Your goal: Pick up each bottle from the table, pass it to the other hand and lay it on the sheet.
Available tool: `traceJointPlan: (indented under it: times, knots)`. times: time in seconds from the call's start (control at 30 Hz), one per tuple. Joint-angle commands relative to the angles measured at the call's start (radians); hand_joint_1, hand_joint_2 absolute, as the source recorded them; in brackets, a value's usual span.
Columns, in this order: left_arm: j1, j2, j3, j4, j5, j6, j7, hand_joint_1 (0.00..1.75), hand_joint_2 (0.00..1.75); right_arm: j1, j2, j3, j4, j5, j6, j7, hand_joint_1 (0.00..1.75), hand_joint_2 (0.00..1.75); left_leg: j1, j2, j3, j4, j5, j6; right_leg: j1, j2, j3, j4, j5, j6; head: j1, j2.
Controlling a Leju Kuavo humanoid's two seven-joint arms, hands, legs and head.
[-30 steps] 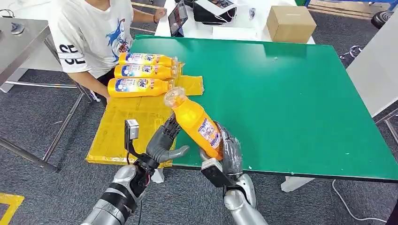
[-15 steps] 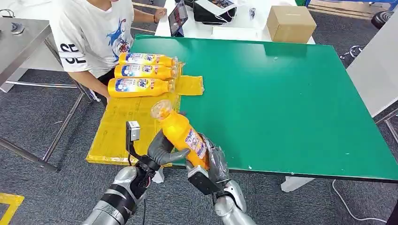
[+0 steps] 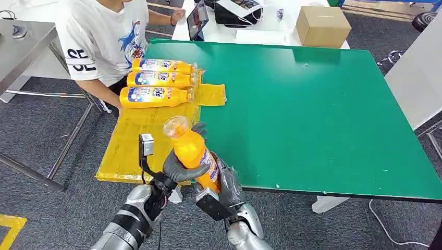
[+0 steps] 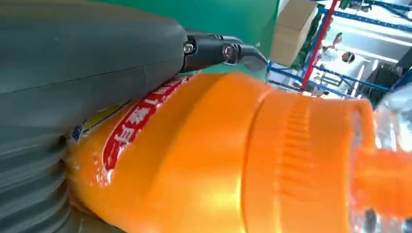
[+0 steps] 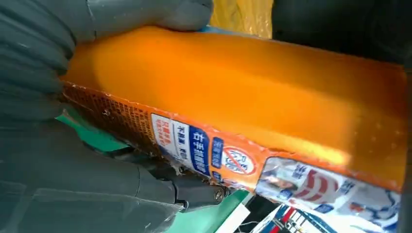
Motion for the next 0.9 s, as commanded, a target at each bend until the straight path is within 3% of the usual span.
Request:
traceJointPlan:
  times: [0.03,0.9]
  knots:
    - [-0.056,0.024,-0.061,0.054,0.048,-0.046,0.019,1.75,1.75,-0.072,0.005,0.134,0.127,-0.026,-0.028,-0.002,1.75,1.75,0.001,0.000,0.006,0.000,-0.003,-0.002,0.001,0.002,0.006,0.000,-0.002,-0.002,0.000,0.000]
    - [-0.037,0.032,-0.070,-0.007,0.103,-0.050,0.031,1.75,1.75,-0.110,-0.005,0.080,0.134,-0.030,-0.083,-0.001,1.75,1.75,0.000,0.000,0.002,0.000,-0.001,-0.001,0.000,0.000,0.002,0.000,-0.001,-0.001,0.000,0.000]
